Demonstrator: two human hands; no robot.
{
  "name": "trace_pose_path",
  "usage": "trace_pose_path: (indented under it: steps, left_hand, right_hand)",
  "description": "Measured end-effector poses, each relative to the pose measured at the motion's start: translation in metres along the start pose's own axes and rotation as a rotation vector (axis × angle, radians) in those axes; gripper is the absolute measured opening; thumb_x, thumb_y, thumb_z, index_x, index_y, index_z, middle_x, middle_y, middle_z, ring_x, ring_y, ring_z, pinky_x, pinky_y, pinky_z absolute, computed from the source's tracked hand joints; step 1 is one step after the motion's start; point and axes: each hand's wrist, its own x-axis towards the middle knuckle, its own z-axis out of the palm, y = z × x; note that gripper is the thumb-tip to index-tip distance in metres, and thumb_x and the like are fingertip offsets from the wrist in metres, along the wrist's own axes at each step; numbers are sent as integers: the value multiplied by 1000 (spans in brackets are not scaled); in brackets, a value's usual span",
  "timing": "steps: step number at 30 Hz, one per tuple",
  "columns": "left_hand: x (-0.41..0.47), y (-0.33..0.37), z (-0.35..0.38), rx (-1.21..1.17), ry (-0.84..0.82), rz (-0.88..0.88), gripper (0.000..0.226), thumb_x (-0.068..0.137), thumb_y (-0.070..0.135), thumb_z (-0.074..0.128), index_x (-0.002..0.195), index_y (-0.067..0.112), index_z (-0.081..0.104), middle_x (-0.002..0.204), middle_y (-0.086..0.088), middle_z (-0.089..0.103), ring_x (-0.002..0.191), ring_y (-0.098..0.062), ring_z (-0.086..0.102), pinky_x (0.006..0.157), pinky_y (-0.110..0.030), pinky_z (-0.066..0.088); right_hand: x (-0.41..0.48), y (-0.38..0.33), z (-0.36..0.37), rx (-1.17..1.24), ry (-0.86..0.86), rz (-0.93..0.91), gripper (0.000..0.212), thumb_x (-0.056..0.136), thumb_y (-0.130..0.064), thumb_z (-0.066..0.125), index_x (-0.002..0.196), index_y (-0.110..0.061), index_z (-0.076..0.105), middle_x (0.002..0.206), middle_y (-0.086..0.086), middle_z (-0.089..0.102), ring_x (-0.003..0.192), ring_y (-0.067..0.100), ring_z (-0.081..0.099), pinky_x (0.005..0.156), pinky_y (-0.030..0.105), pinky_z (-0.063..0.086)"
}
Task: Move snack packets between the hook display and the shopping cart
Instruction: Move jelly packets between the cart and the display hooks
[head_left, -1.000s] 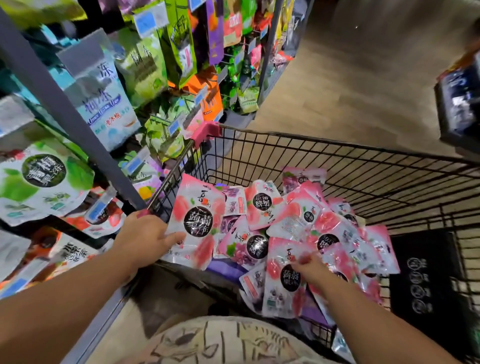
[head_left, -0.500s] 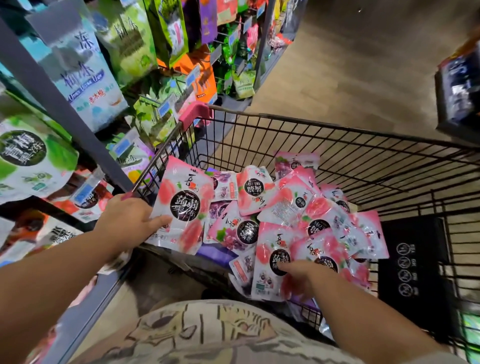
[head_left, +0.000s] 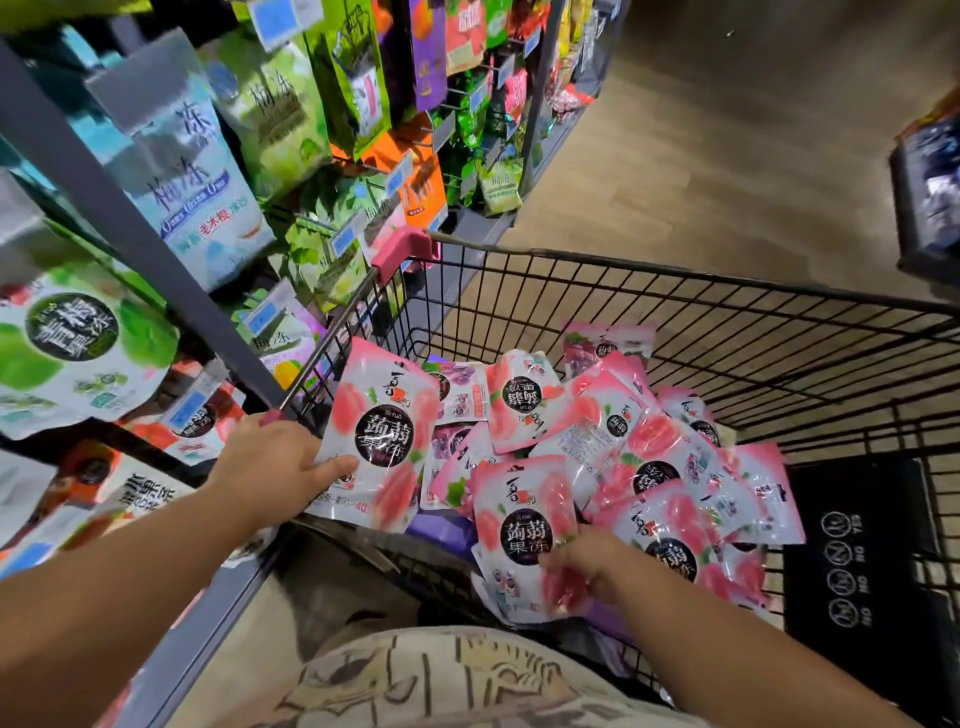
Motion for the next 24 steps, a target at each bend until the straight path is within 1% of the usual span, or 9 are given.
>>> trace_pose_path:
  steps: [2,4,8,11,15,18,20,22,24]
  left_hand:
    - [-1,1,-1,-17,6,-4,61,86,66,41,50,17,41,60,0,53,63,-18,50,94,-37,32]
    - [0,2,-3,-23,20,-5,61,87,66,41,51,17,42,60,0,53,63,-18,50,95,-36,32]
    - [0,3,-5,1,-10,-3,69,84,76,28,56,17,48,64,2,54,68,-16,49,95,-31,27]
    - [-3,3,-7,2,-16,-8,69,84,76,26,57,17,47,66,2,54,69,-15,48,96,-31,27]
    - [-5,7,-13,0,-36,-13,58,92,64,33,57,18,43,66,4,52,72,-14,48,106,-29,18]
    - [-9,9,-21,-63,-82,-39,57,93,61,35,55,19,39,60,4,45,76,-16,51,113,-33,15]
    - [-13,13,-27,-172,-105,-79,54,94,61,35,62,19,50,63,6,49,93,-16,56,114,-33,11]
    - [-18,18,-37,-409,-47,-101,47,94,59,36,72,25,60,78,13,59,105,-6,53,116,-29,7]
    - [-21,18,-48,-649,21,-170,33,98,42,45,77,21,60,88,11,58,104,-10,55,111,-23,16]
  right_hand:
    - [1,2,2,-82,7,-36,18,80,-7,75,92,-1,63,85,13,67,74,25,64,68,37,58]
    - [-4,3,3,-95,-1,-40,20,86,-9,69,101,4,64,87,14,68,74,26,66,76,43,60]
    - [-22,-11,-5,-7,56,-147,36,95,-20,61,126,-4,55,120,19,64,105,30,61,100,44,48]
    - [-38,-28,-10,133,121,-216,35,98,-15,55,130,-3,52,128,21,58,100,26,53,92,38,44]
    - [-53,-49,-16,382,155,-293,30,98,-15,53,128,-7,53,124,19,59,96,27,57,96,48,48]
    - [-70,-70,-23,513,172,-401,17,99,-19,53,115,-18,57,109,8,61,98,25,58,91,45,52]
    - [-79,-86,-27,554,177,-476,20,98,-22,54,118,-21,57,112,7,60,101,23,59,92,44,52]
    - [-91,-102,-28,566,177,-562,13,99,-20,53,109,-17,60,109,8,63,91,19,61,79,36,52]
    - [-105,-120,-25,575,176,-636,10,99,-17,52,103,-20,61,105,6,67,89,19,62,75,34,50]
